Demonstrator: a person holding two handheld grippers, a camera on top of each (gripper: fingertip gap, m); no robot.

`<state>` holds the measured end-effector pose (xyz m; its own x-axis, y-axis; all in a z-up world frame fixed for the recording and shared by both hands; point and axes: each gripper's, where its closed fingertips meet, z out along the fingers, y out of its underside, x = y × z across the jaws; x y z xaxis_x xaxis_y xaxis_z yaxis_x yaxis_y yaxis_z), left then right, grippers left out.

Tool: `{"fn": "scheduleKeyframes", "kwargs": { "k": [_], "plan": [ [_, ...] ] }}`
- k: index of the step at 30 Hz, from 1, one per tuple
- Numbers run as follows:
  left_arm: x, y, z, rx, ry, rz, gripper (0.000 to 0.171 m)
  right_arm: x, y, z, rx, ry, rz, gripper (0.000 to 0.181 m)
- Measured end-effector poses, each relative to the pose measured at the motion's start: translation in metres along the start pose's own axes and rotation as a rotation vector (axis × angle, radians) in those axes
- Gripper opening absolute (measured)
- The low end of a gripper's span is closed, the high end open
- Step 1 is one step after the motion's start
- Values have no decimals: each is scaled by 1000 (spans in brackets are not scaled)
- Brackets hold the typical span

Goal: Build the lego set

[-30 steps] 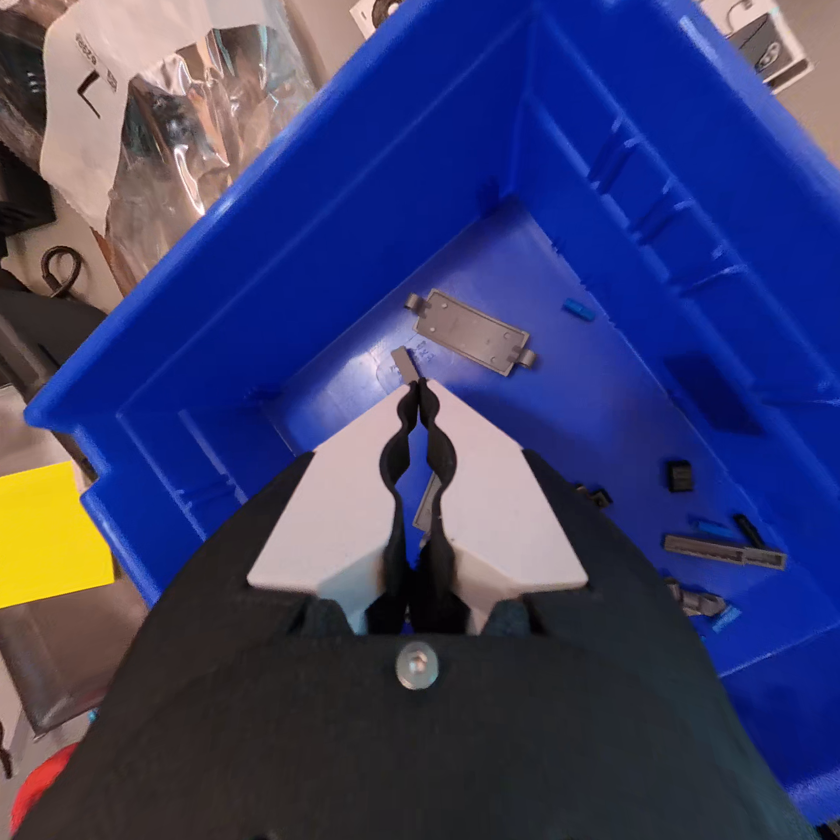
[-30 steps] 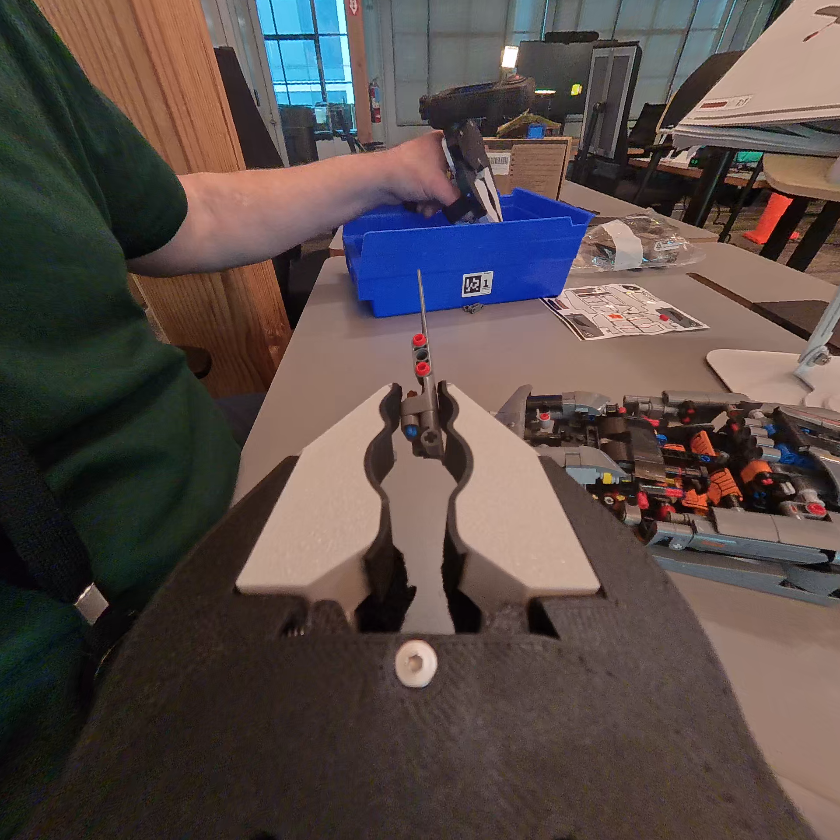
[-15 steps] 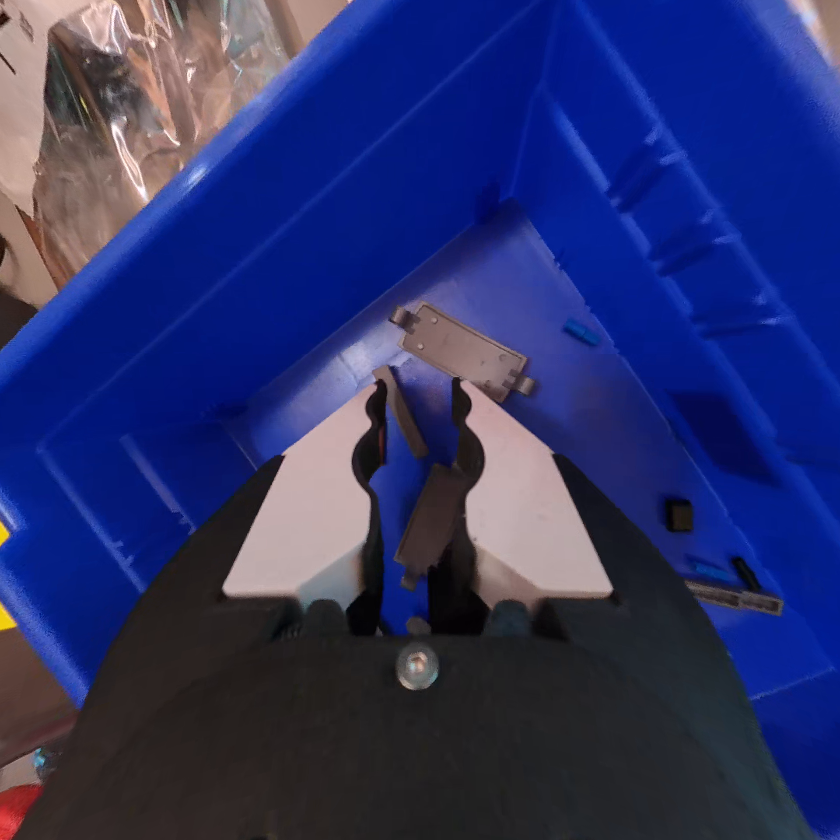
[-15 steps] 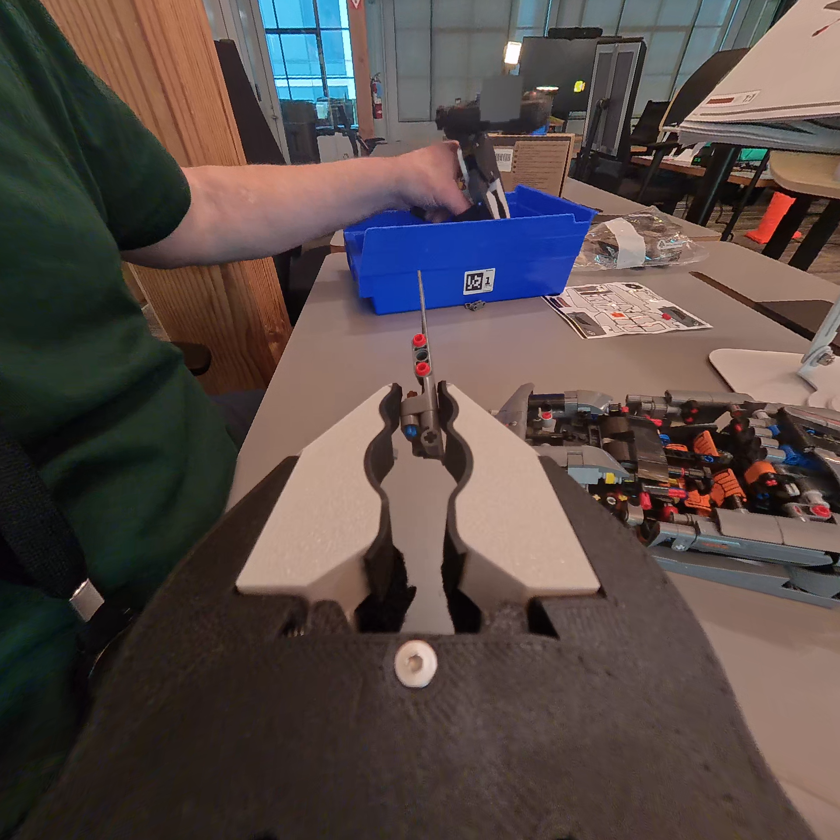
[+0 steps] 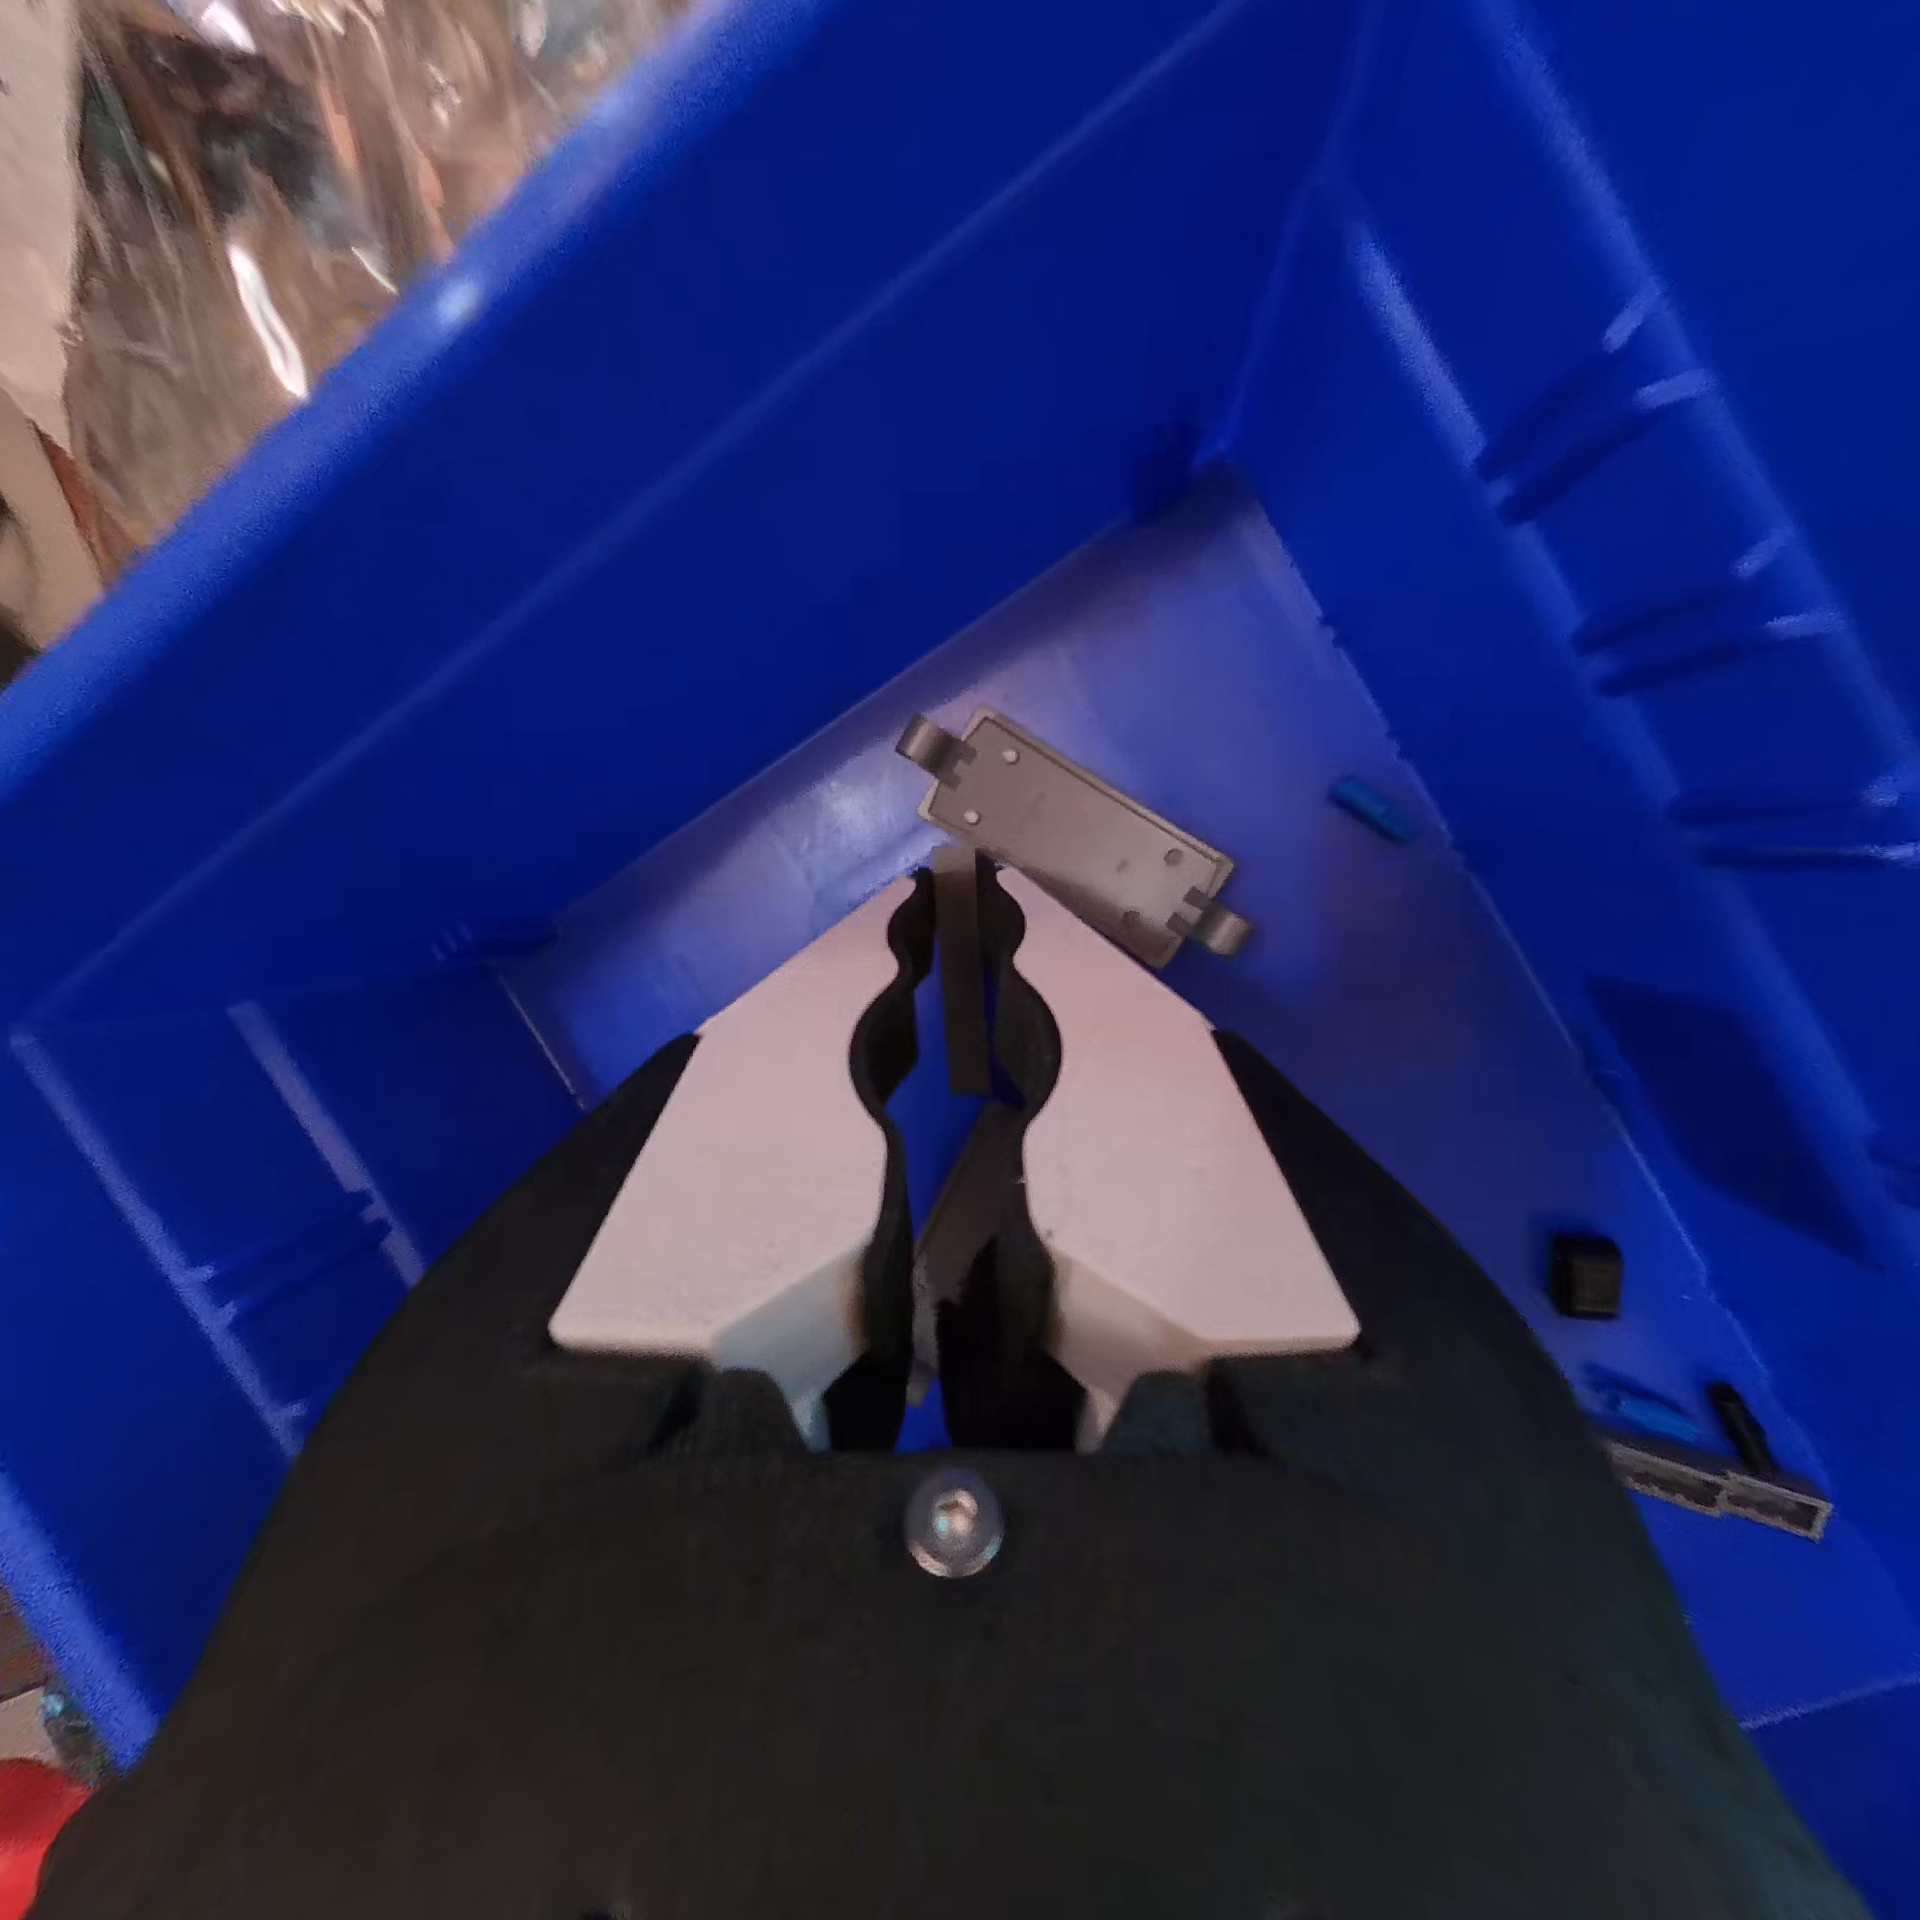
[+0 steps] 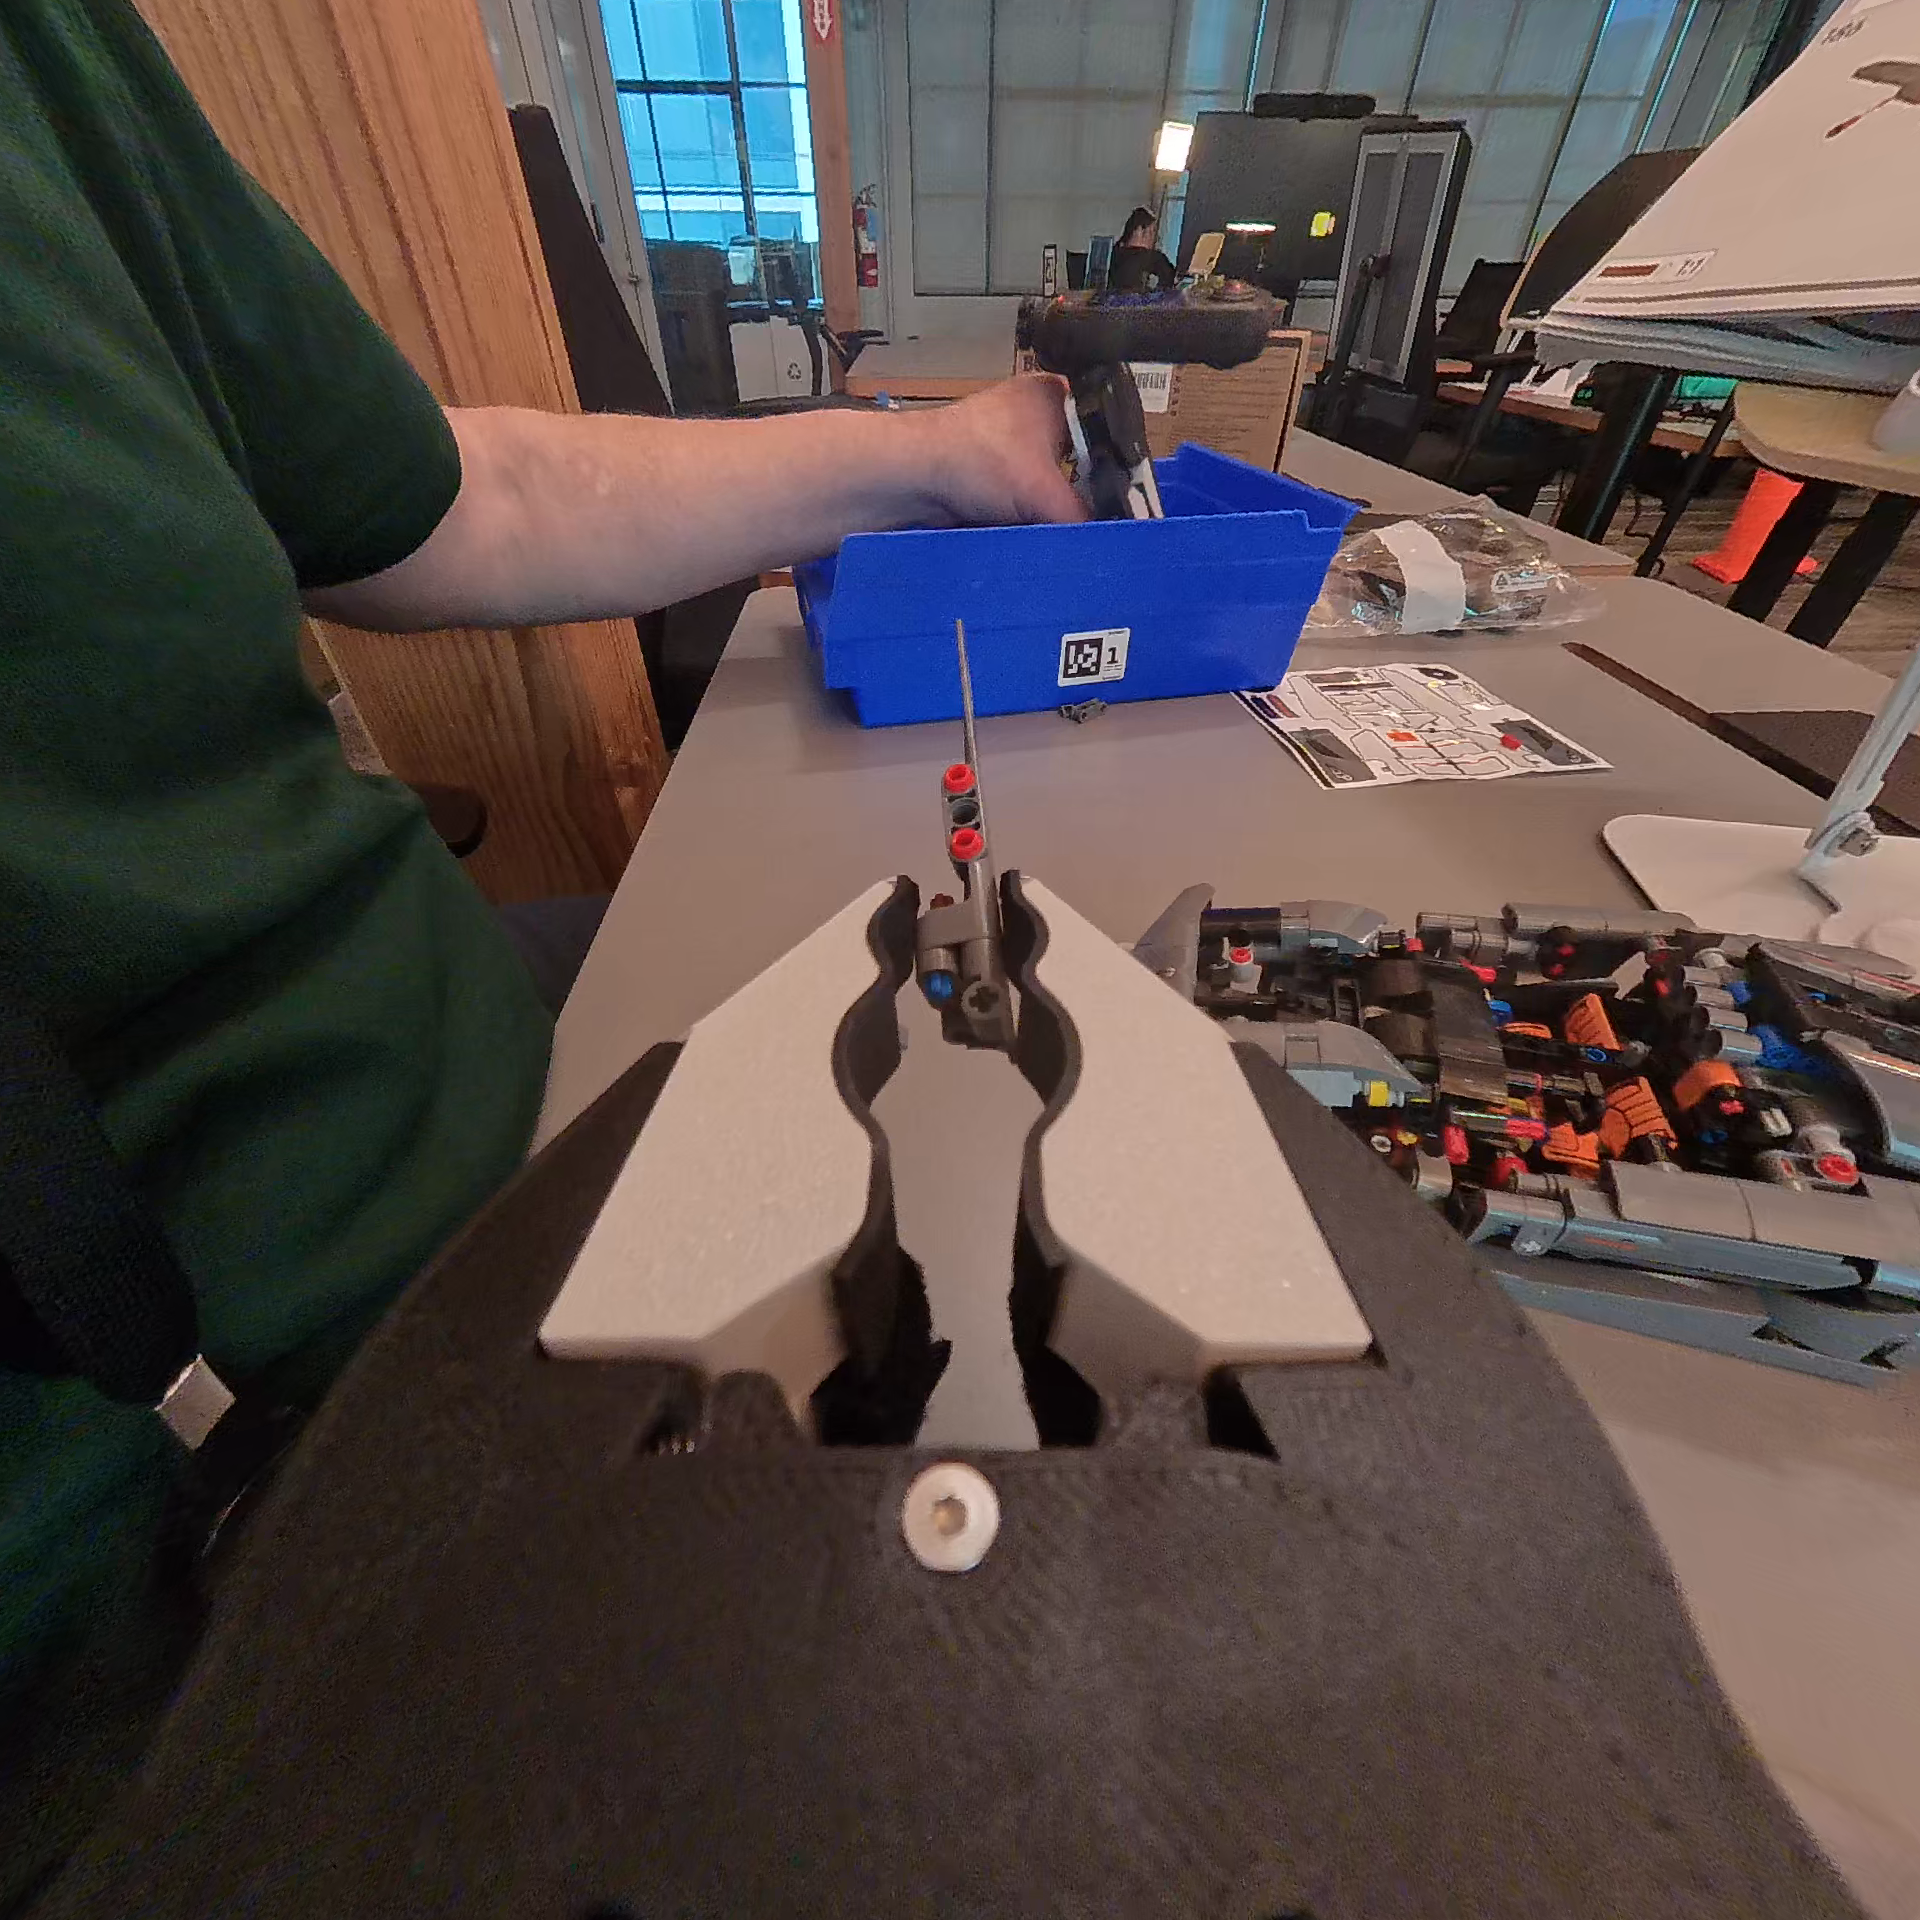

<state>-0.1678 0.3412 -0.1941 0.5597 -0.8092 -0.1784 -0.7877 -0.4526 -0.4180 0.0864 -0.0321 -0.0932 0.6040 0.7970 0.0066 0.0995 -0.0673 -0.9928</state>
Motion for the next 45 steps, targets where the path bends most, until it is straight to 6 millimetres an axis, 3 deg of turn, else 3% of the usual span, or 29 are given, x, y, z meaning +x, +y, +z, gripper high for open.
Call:
{"fn": "scheduleKeyframes", "kwargs": {
  "k": [7, 12, 15, 21, 29, 34, 39, 45],
  "plan": [
    [7, -21, -47, 139, -36, 1, 6, -2, -6, -5, 11, 17, -16, 14],
    [29, -37, -92, 228, -50, 46, 6, -4, -5, -10, -9, 24, -27, 14],
    [56, -51, -118, 291, -15, 89, 6, -3, 0, -15, -34, 42, -29, 14],
    [141, -73, -149, 382, 119, 220, 6, 0, 16, -23, -128, 96, -62, 14],
    [261, -64, -142, 376, 335, 388, 6, 2, 59, -29, -384, 145, -170, 14],
    [310, -45, -116, 316, 439, 455, 6, 3, 77, -25, -476, 153, -214, 14],
    [338, -29, -98, 279, 501, 472, 6, 10, 87, -22, -542, 186, -258, 14],
    [344, -25, -92, 281, 550, 433, 6, 18, 104, -20, -646, 233, -326, 14]
  ]
}}
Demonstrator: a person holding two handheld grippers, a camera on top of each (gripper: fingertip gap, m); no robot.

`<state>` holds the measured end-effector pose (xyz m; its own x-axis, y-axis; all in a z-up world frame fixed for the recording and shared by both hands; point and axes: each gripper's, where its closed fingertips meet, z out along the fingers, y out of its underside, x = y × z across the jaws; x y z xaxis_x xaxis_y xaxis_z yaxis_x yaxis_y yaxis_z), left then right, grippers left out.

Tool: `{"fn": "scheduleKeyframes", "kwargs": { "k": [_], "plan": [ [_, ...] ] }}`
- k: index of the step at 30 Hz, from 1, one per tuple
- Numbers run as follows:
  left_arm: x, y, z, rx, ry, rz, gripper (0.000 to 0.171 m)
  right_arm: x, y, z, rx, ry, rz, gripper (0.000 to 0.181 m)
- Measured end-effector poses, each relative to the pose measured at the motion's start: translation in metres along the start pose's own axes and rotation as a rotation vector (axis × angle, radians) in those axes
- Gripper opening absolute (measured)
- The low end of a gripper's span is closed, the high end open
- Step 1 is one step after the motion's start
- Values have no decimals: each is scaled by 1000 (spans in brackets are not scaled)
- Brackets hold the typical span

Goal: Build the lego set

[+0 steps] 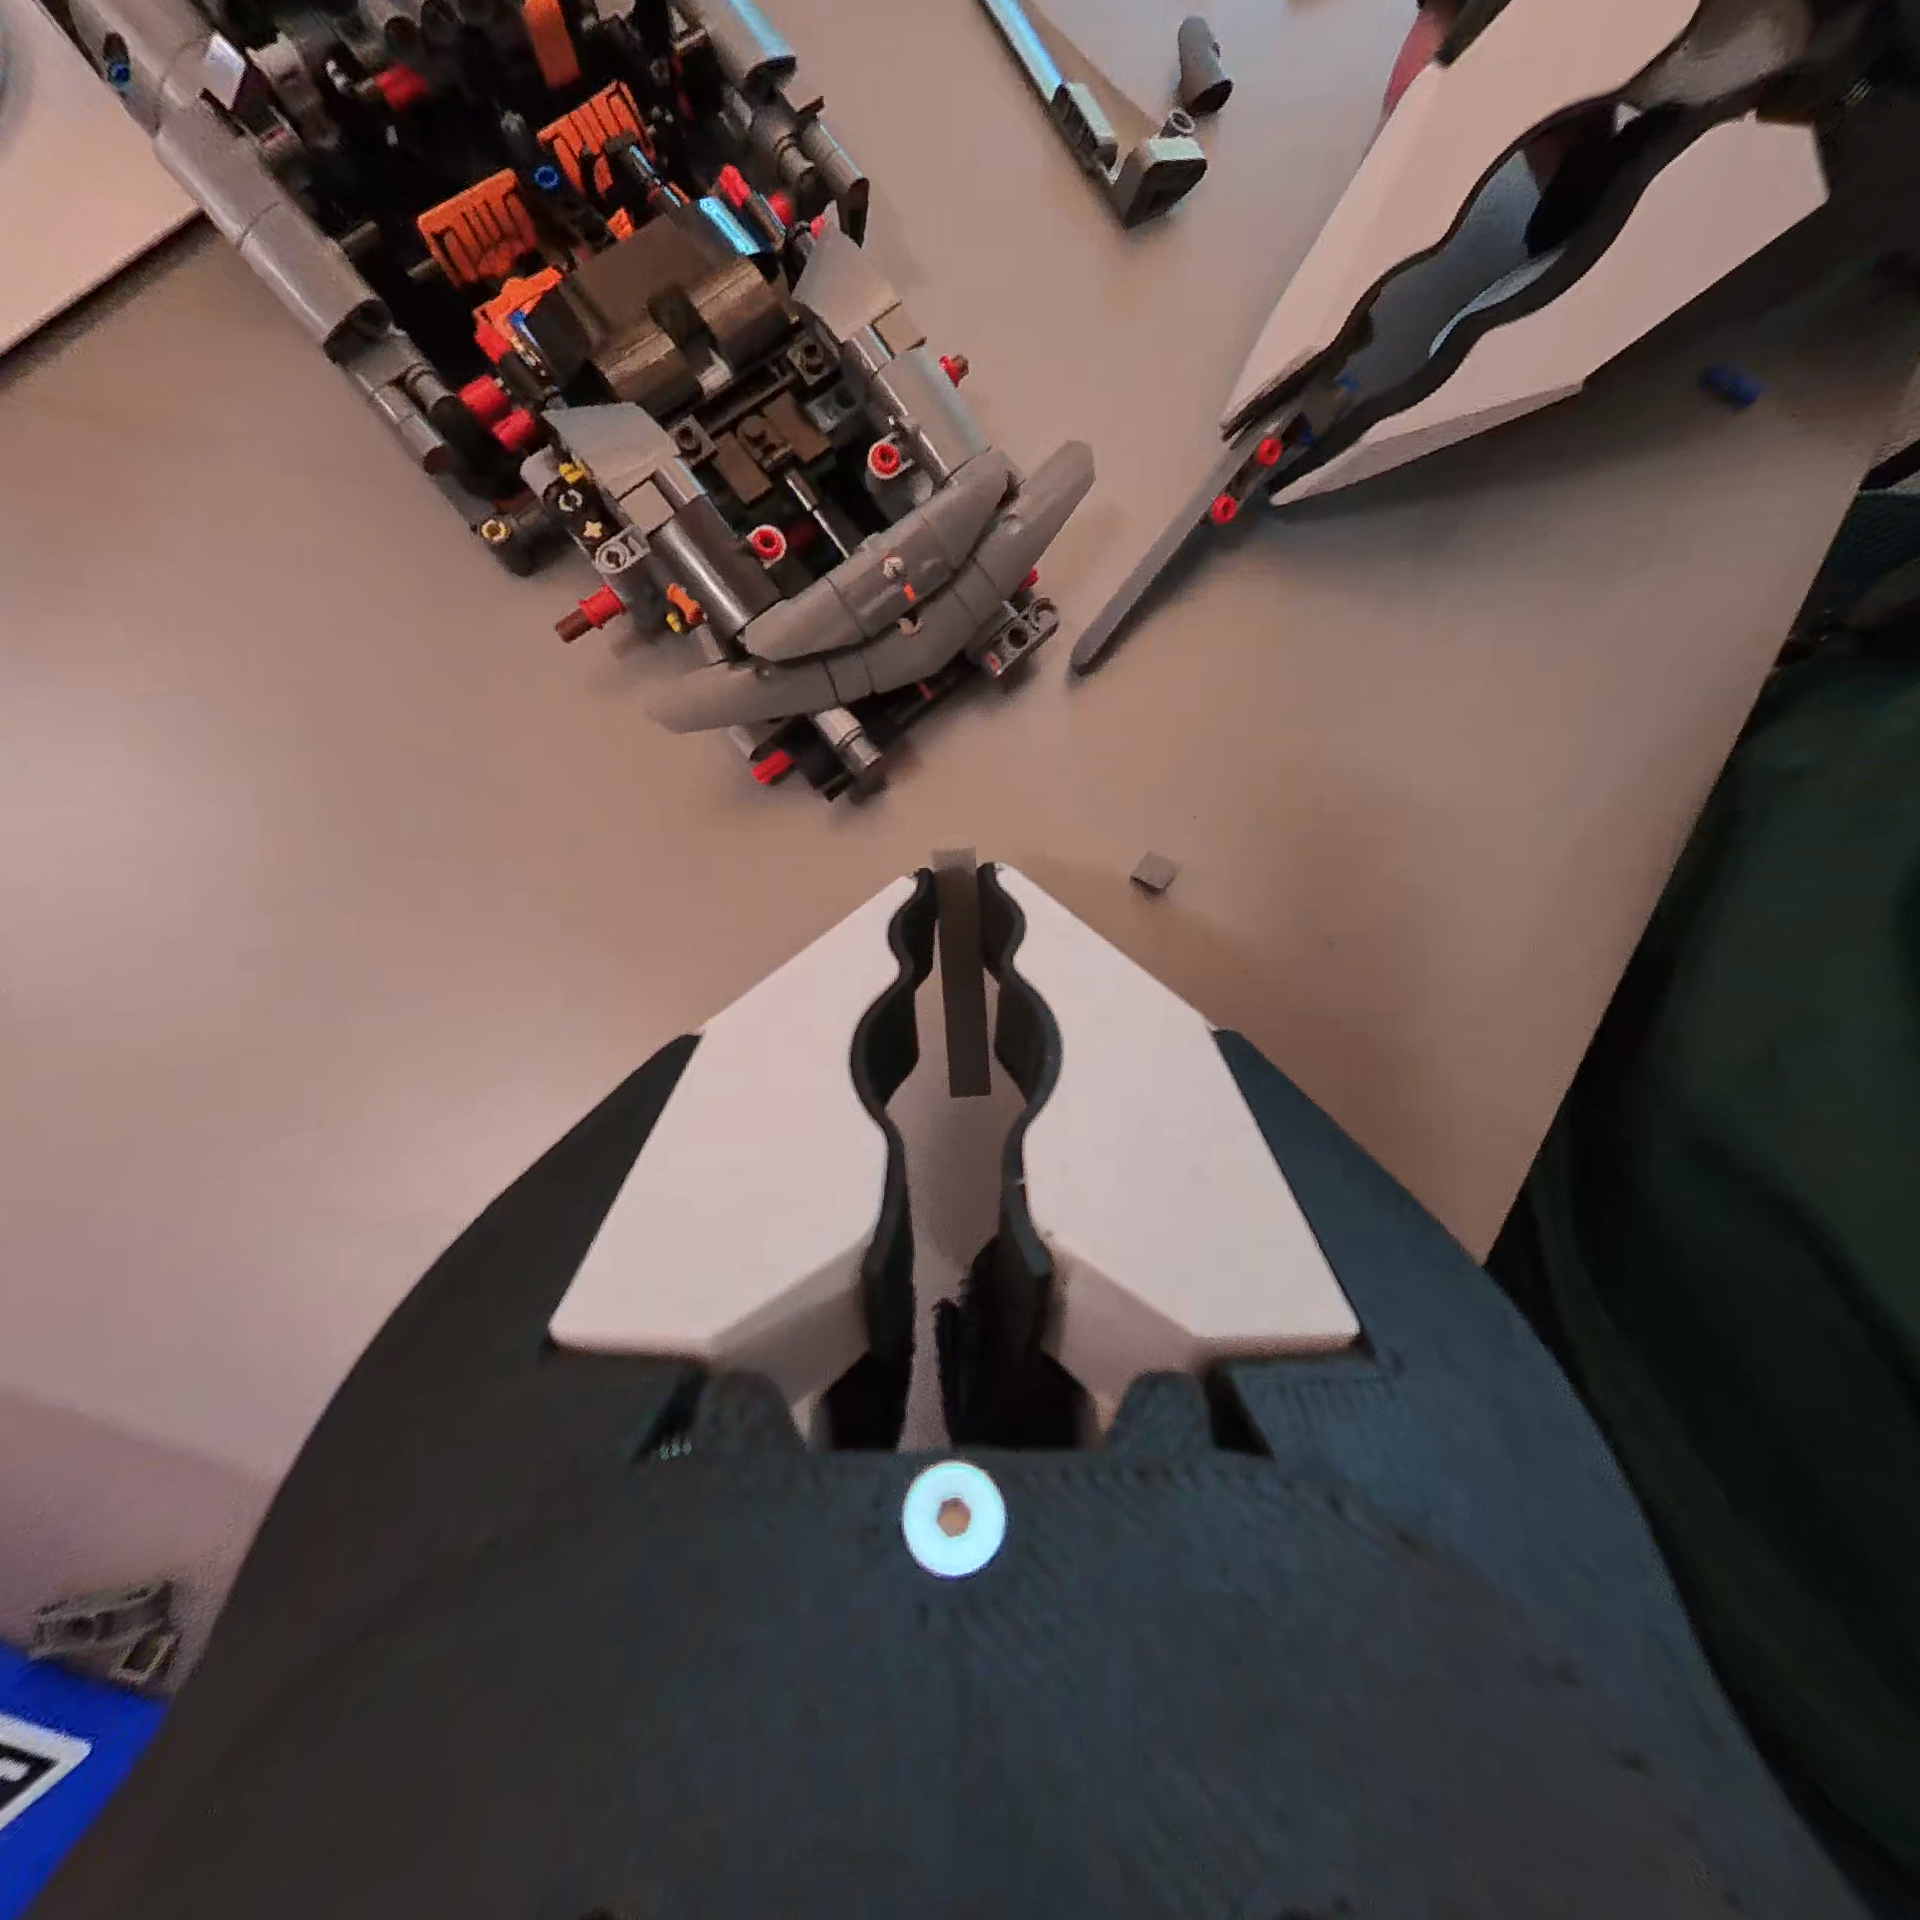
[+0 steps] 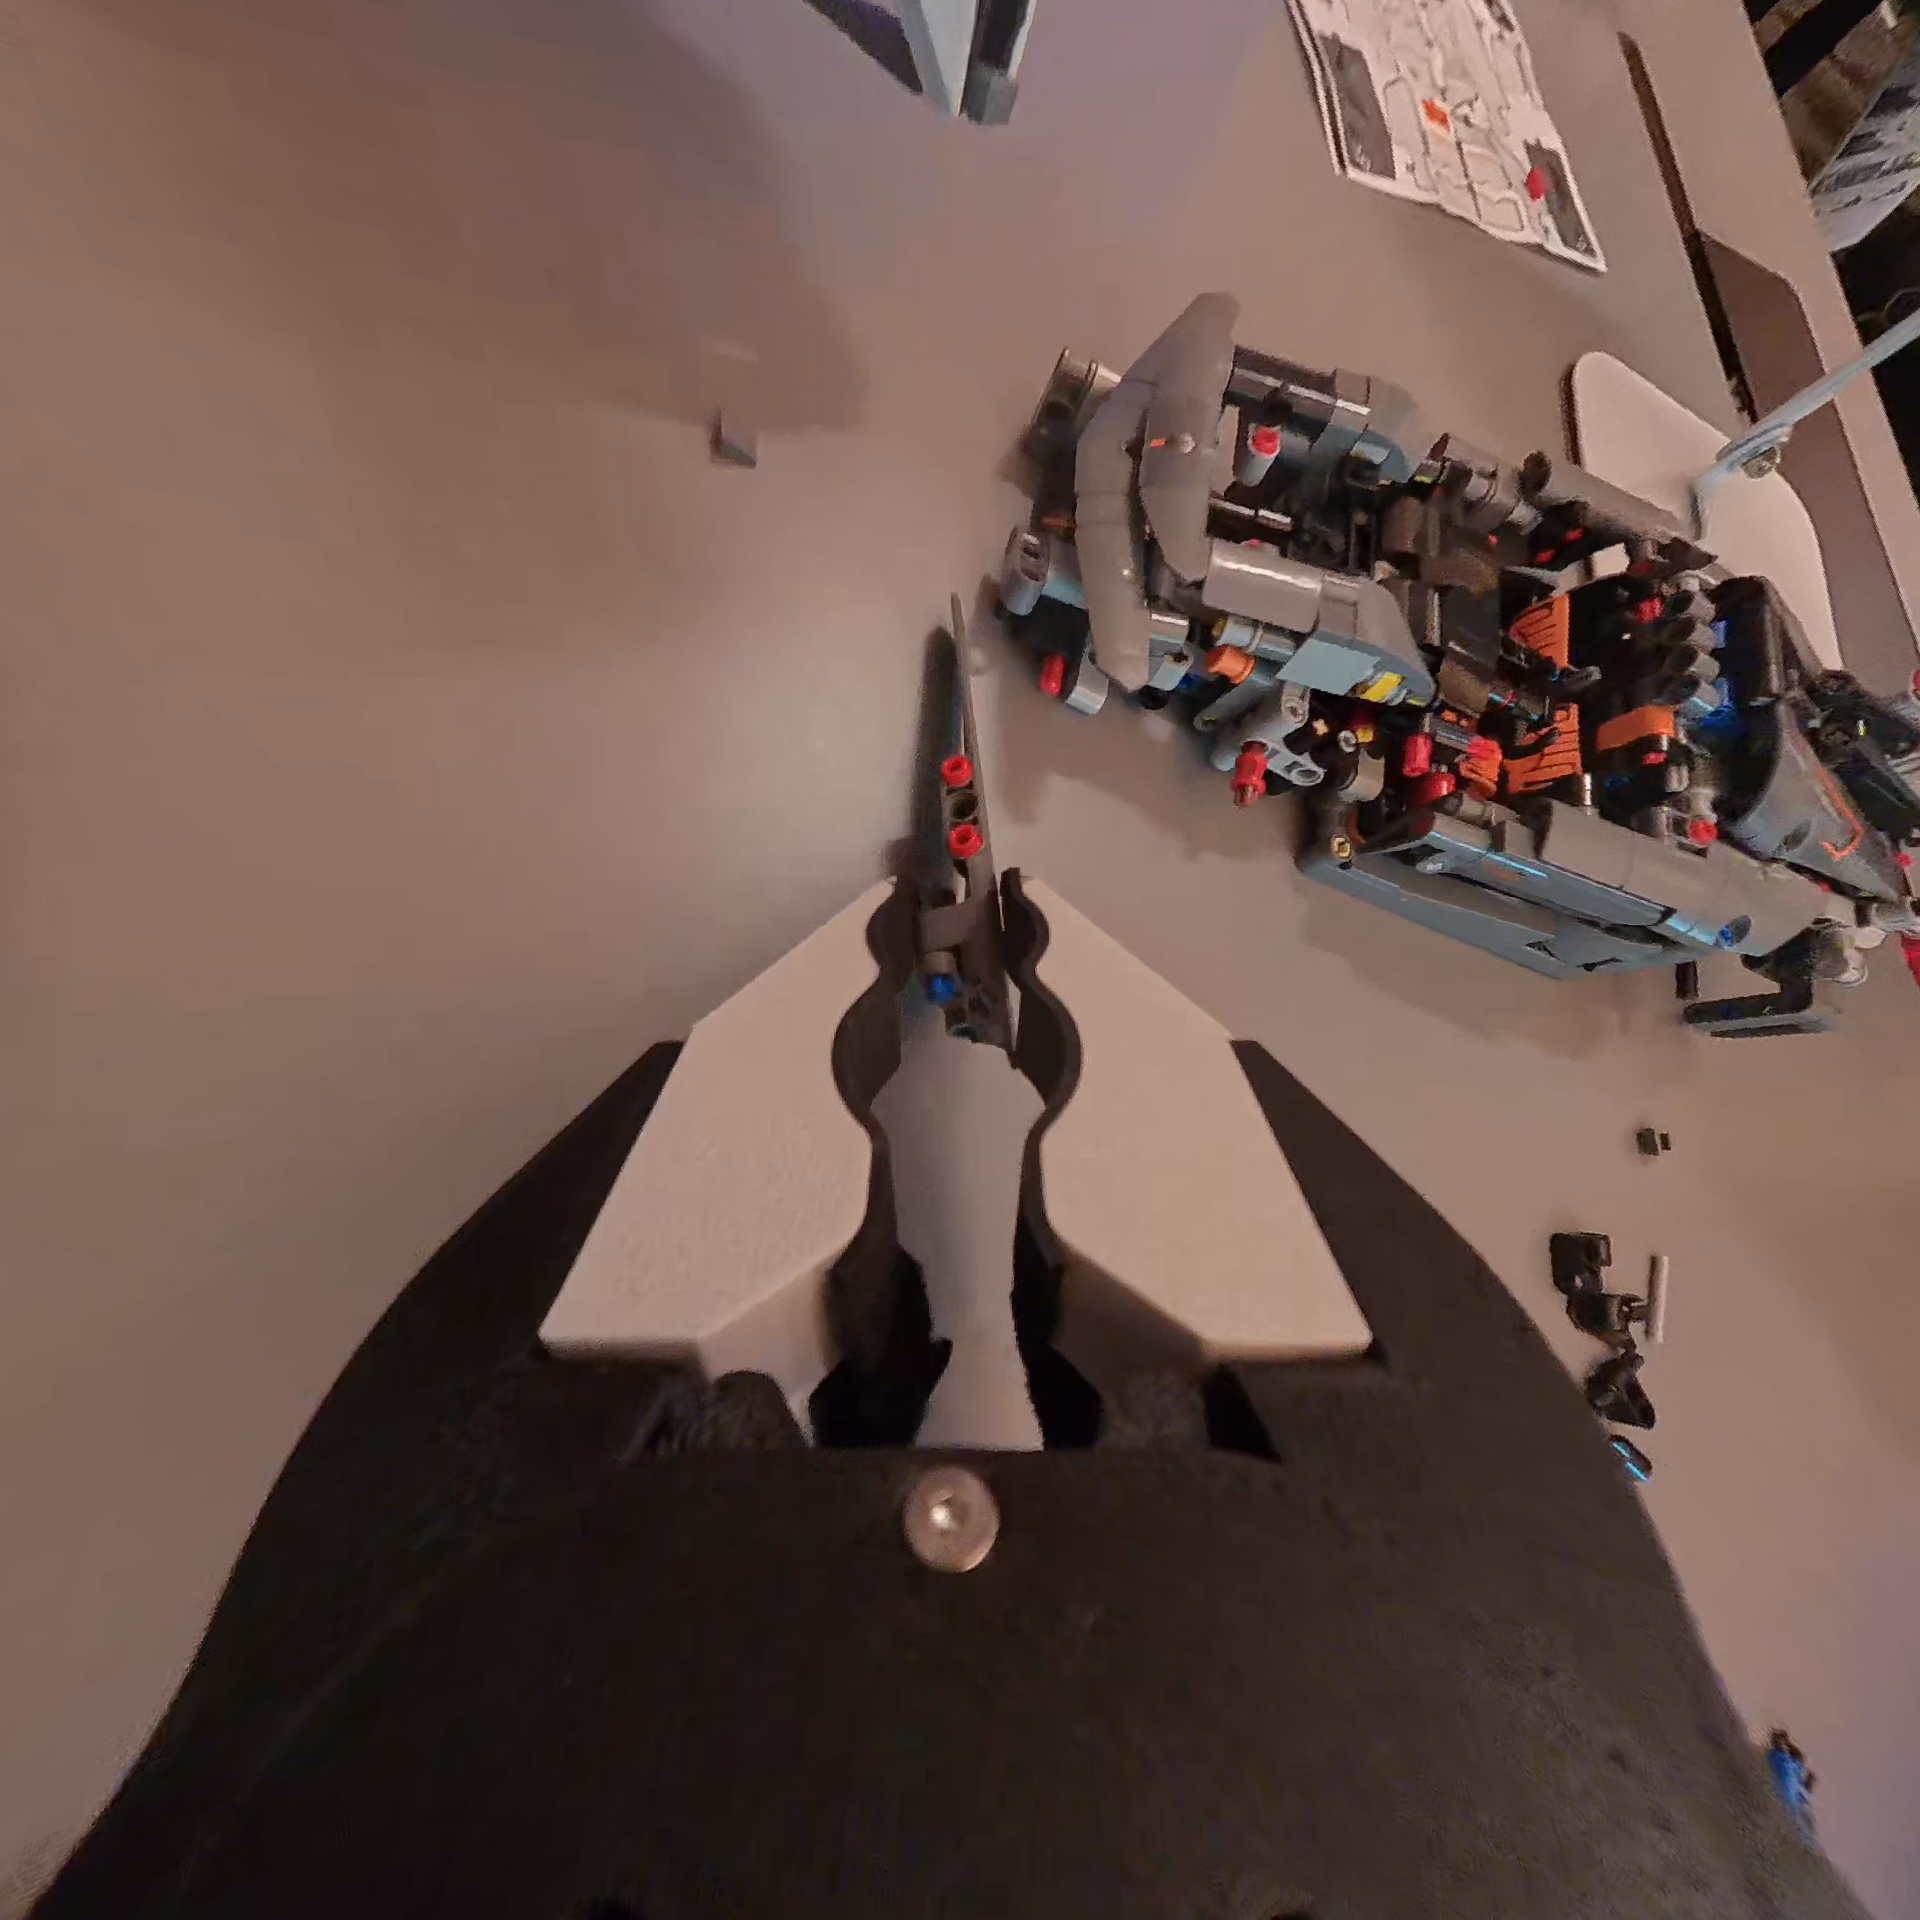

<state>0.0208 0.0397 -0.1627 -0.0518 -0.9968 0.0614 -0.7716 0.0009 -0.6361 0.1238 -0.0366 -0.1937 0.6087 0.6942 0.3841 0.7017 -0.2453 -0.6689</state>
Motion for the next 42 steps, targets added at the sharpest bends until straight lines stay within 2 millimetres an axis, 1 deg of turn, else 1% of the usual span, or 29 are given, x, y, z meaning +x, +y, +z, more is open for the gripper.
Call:
{"fn": "scheduleKeyframes", "kwargs": {
  "k": [4, 6, 9, 11, 13, 15, 19, 20, 23, 25, 29, 32, 33, 36, 38, 42],
  "plan": [
    [1, -3, 3, 32, 31, -27, 6, -3, 0, 2, -12, -5, -11, 14],
    [3, -6, 3, 61, 62, -43, 6, -3, -2, 1, -1, -13, 4, 20],
    [9, -16, 2, 132, 145, -92, 6, -2, -10, -6, 45, -31, 43, 34],
    [15, -24, -1, 185, 218, -128, 6, 3, -17, -14, 79, -20, 53, 35],
    [24, -31, -4, 227, 312, -158, 6, 8, -27, -22, 119, 11, 28, 33],
    [32, -36, -3, 246, 385, -171, 6, 12, -41, -29, 162, 22, 16, 30],
    [51, -37, 0, 199, 506, -138, 6, 12, -77, -35, 268, 23, -24, 34],
    [56, -37, -1, 187, 531, -123, 6, 12, -84, -34, 274, 24, -42, 35],
    [63, -42, -3, 187, 565, -104, 6, 0, -94, -28, 258, -7, -125, 35],
    [71, -46, -6, 193, 613, -100, 6, -12, -100, -25, 267, -33, -178, 34],
    [89, -48, -4, 178, 721, -110, 6, -30, -104, -16, 245, -25, -262, 30],
    [102, -43, 0, 150, 790, -132, 6, -35, -103, -18, 241, 7, -261, 13],
    [105, -44, 0, 152, 817, -154, 6, -36, -102, -20, 250, 1, -241, 13],
    [109, -46, 3, 147, 851, -175, 6, -39, -99, -25, 262, -18, -172, 10],
    [111, -47, 3, 148, 871, -189, 6, -40, -97, -26, 266, -21, -155, 10],
    [110, -52, 3, 191, 884, -231, 7, -38, -97, -30, 280, -20, -104, 6]
  ]
}}
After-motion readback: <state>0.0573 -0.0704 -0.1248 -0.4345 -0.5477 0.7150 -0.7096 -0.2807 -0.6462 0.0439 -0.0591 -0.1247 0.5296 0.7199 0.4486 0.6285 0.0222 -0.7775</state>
